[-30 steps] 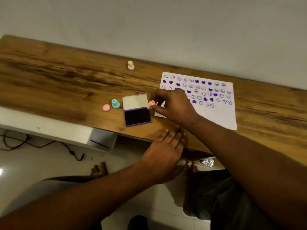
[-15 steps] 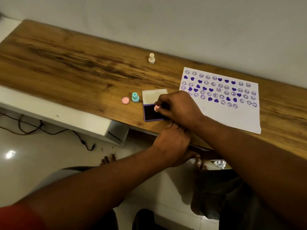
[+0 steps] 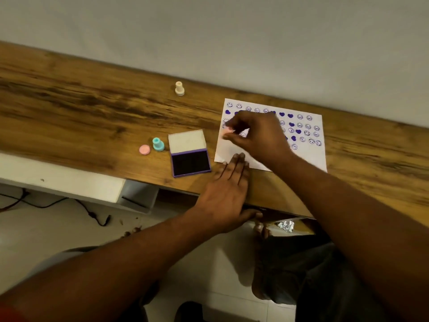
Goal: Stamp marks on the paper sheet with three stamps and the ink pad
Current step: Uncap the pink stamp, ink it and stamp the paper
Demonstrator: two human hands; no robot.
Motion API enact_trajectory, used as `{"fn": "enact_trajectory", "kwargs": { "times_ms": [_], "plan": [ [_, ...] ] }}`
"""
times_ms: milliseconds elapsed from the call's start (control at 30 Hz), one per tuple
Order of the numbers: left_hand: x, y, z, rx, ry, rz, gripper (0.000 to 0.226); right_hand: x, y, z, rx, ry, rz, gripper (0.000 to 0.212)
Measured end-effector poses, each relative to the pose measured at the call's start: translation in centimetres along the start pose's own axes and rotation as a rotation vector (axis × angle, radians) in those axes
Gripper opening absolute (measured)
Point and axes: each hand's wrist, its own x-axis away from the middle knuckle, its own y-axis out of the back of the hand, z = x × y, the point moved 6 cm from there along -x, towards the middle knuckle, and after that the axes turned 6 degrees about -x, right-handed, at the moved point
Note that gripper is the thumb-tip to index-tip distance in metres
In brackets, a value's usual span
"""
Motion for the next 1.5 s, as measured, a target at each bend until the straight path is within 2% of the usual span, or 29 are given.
{"fn": "enact_trajectory", "kwargs": {
  "times_ms": [167, 267, 600, 900, 1500],
  "plan": [
    [-1.1, -1.2, -0.8, -0.047, -0.013, 0.061, 0.120, 2.7, 9.2, -8.8, 0.069, -0.264, -0.146, 0.024],
    [-1.6, -1.6, -1.1, -0.053, -0.013, 0.073, 0.119, 4.0, 12.0, -11.3, 0.103, -0.326, -0.177, 0.025],
    [-3.1, -2.1, -2.3, -0.012, -0.031, 0.064, 0.120, 5.1, 12.5, -13.7, 0.234, -0.294, -0.052, 0.026],
    [-3.2, -2.4, -2.4, -0.024, -0.034, 0.052, 0.119, 5.8, 13.3, -14.7, 0.272, -0.325, -0.051, 0.031],
    [-3.2, -2.6, -2.4, 0.000, -0.031, 0.051, 0.117, 5.7, 12.2, -14.7, 0.321, -0.298, -0.045, 0.026]
  ]
}}
